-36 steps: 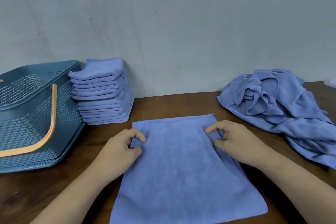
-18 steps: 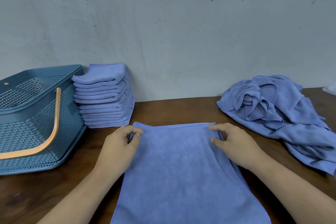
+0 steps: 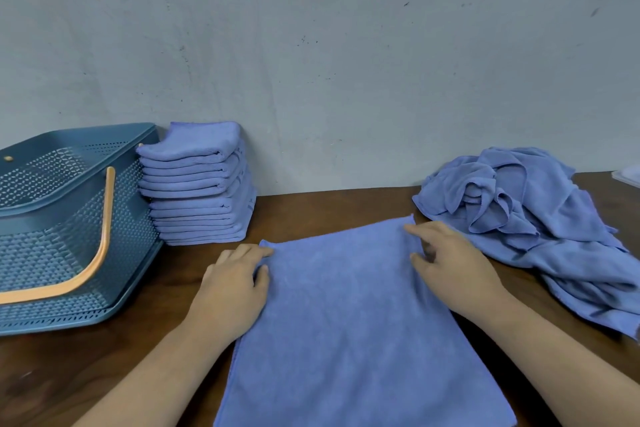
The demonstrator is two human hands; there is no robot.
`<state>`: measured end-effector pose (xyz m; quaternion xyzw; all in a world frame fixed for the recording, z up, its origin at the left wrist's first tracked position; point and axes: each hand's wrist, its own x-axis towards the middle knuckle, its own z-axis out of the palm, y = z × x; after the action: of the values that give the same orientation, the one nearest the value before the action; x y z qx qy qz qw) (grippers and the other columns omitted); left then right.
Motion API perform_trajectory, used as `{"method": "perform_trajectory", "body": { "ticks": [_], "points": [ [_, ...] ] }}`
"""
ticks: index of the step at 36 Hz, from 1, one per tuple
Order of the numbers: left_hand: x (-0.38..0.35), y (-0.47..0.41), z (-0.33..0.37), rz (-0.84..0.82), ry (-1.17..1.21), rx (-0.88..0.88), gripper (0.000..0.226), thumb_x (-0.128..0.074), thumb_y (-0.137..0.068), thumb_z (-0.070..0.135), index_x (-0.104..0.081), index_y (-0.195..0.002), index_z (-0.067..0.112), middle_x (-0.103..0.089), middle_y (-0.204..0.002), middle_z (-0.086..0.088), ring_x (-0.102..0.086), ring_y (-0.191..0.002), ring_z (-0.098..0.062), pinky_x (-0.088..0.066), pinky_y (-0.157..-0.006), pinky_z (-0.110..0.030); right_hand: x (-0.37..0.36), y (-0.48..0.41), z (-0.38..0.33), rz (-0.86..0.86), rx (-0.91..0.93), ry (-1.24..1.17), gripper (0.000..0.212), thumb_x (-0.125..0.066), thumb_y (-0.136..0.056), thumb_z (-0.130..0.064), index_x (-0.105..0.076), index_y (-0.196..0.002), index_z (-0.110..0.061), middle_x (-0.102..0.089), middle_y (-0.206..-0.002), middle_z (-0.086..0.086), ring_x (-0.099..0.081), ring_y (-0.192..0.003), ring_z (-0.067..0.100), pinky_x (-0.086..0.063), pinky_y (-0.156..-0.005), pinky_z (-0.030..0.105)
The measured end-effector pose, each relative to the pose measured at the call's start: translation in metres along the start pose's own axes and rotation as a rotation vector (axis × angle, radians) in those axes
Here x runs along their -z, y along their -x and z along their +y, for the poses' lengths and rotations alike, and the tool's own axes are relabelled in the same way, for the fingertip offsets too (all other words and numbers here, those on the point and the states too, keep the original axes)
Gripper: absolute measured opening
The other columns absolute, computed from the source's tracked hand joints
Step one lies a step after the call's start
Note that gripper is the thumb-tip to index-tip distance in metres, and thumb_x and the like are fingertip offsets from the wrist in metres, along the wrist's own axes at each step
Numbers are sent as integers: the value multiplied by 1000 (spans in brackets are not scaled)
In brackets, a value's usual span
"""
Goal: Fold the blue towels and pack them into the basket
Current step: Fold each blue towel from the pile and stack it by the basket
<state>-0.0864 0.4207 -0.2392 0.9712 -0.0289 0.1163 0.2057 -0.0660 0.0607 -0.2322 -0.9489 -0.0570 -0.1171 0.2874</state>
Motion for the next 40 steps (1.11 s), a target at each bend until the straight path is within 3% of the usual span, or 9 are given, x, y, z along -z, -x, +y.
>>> {"method": "perform_trajectory", "body": {
  "ticks": [2, 5, 12, 20, 26, 29, 31, 34, 40],
  "points": [
    [0, 0, 0, -9, -2, 7, 40, -48, -107, 28, -57, -146, 35, -54, -144, 18, -48, -129, -12, -37, -108, -32, -6, 2, 3, -54, -1, 140, 50, -56, -101, -24, -54, -150, -35, -54, -141, -20, -47, -120, 12, -43, -101, 36],
    [-1, 1, 1, -16, 1, 11, 41, -48, -108, 28, -55, -148, 36, -54, -147, 18, -47, -131, -12, -36, -109, -33, -7, 5, 1, -80, -15, 197, 51, -50, -102, -28, -50, -152, -38, -47, -150, -22, -41, -130, 13, -38, -106, 39],
    [5, 1, 4, -57, -1, 58, 53, -38, -110, 40, -33, -163, 37, -34, -167, 18, -30, -151, -11, -23, -125, -40, -9, 6, -1, -99, -8, 293, 53, -42, -104, -36, -42, -157, -40, -38, -160, -24, -36, -140, 9, -38, -108, 39],
    [3, -2, -2, -96, -21, 54, 51, -35, -112, 43, -35, -162, 41, -31, -170, 16, -25, -156, -11, -17, -130, -39, -8, 7, -5, -79, -12, 303, 55, -41, -106, -38, -35, -161, -43, -33, -164, -22, -34, -144, 11, -35, -112, 40],
    [6, 3, 12, 159, -9, -121, 44, -38, -109, 43, -53, -150, 35, -45, -161, 9, -33, -153, -15, -26, -127, -42, 0, 11, -16, 77, 213, 194, 49, -53, -104, -36, -50, -153, -41, -45, -159, -13, -39, -143, 15, -42, -113, 43],
    [4, 15, 43, -13, -18, -297, 60, -24, -104, 59, -51, -152, 36, -43, -162, 16, -27, -156, -5, -15, -127, -30, -4, 22, -36, -136, 435, 87, 49, -49, -103, -55, -50, -151, -45, -45, -158, -20, -37, -146, 2, -35, -121, 35],
    [-5, 22, 52, -195, -69, -318, 62, -25, -105, 66, -36, -161, 41, -26, -171, 21, -9, -160, 1, -4, -130, -31, -12, 30, -42, -310, 521, 154, 57, -43, -103, -68, -38, -157, -51, -27, -167, -26, -16, -156, -3, -15, -127, 26],
    [-7, 23, 48, -332, -133, -258, 68, -26, -104, 74, -13, -166, 49, 3, -174, 24, 12, -159, 2, 5, -132, -38, -12, 30, -38, -436, 429, 261, 69, -35, -100, -79, -17, -163, -56, 2, -173, -25, 12, -158, -3, 6, -126, 22],
    [3, 9, 29, -394, -189, -112, 79, -19, -94, 86, 1, -164, 55, 18, -172, 22, 23, -157, 0, 10, -131, -44, 1, 16, -19, -437, 228, 264, 79, -32, -93, -85, -13, -163, -55, 8, -175, -15, 16, -158, 0, 4, -130, 32]
  ]
}}
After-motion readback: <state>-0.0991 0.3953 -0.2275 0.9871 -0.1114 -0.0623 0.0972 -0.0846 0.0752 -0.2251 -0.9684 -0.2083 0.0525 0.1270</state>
